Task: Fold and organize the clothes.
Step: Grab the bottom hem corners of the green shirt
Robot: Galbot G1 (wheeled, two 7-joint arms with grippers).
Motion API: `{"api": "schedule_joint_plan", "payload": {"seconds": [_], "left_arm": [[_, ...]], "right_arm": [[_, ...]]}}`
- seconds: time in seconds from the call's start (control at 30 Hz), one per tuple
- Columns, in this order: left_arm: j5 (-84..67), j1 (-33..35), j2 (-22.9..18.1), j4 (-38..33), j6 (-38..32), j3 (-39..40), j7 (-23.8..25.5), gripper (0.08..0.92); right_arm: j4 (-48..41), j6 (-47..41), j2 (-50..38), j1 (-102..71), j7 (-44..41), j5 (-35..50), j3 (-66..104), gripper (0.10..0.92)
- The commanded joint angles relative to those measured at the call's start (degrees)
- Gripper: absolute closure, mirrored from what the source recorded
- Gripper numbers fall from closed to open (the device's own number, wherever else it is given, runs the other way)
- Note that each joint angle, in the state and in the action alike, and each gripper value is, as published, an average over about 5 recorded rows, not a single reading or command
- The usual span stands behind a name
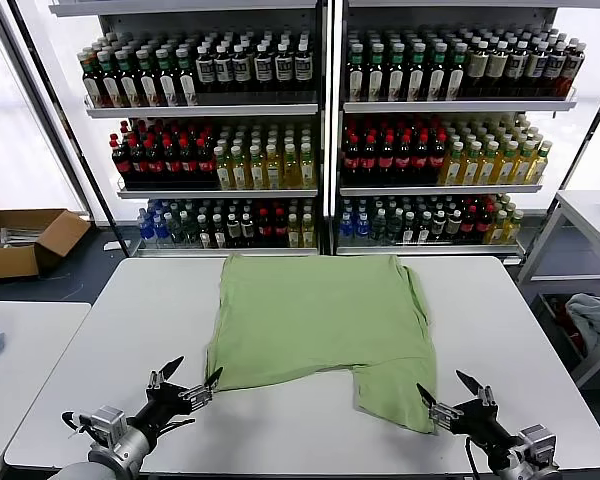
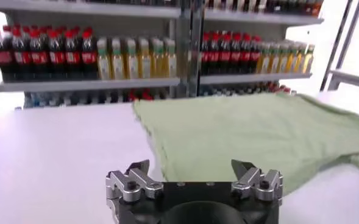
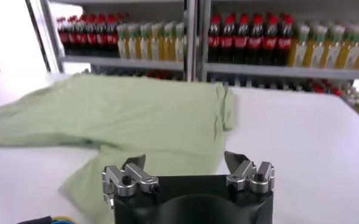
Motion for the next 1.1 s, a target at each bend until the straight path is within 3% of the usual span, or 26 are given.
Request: {"api": "schedule_joint_plan", "payload": {"seconds": [0.03, 0.33, 0.6, 1.1], "left_arm": [[-2.7, -3.0, 3.3, 3.5, 5.9, 3.3, -4.9, 0.177], [-2.5, -3.1, 1.2, 3.6, 6.0, 4.8, -6.2, 0.177], [-2.0, -3.0, 0.3, 4.3, 6.0, 5.7, -6.2, 0.189], [0.2, -1.4, -0.3, 3.3, 4.9, 6.9, -6.3, 0.597]], "right_arm": [[1.5, -4.1, -0.5, -0.5, 2.6, 0.1, -1.7, 0.203], [0.1, -4.3, 0.5, 0.0, 3.1, -0.1, -3.8, 0.217], [-1.1, -5.3, 1.8, 0.3, 4.4, -0.8, -6.1, 0.410], [-1.3, -2.4, 3.4, -0.3, 3.4, 0.1, -5.7, 0.844]]}}
